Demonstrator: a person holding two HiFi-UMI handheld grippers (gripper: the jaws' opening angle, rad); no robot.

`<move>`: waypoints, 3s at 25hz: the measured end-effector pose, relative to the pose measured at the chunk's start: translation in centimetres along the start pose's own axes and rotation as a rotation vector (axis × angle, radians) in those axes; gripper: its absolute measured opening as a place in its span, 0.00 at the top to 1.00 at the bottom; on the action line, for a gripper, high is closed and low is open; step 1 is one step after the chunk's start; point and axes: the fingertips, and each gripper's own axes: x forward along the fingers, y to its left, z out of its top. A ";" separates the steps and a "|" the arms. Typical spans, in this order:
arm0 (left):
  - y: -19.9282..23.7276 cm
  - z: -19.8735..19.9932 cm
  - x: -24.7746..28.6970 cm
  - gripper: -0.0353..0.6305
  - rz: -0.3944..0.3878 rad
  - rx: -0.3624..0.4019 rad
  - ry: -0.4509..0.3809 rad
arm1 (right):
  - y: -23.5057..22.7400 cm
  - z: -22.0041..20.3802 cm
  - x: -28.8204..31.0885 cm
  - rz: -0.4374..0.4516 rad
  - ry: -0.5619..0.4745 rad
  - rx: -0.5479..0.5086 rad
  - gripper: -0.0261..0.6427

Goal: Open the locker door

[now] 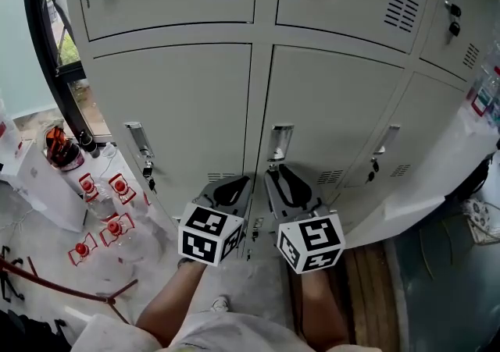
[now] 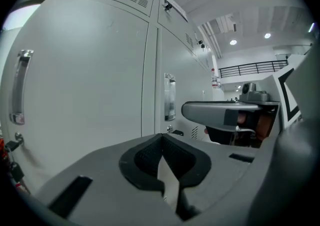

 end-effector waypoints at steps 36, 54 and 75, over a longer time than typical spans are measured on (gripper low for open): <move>1.3 -0.1 -0.6 0.94 -0.303 0.016 -0.032 | -0.3 1.0 4.4 -0.147 0.011 0.085 0.72; -1.7 0.8 0.6 0.94 -0.337 -0.046 -0.060 | 0.9 1.2 -2.8 -0.110 -0.023 0.104 0.72; -12.8 0.0 -1.0 0.94 -0.321 0.014 -0.023 | -1.7 1.3 -14.2 -0.080 -0.074 0.140 0.72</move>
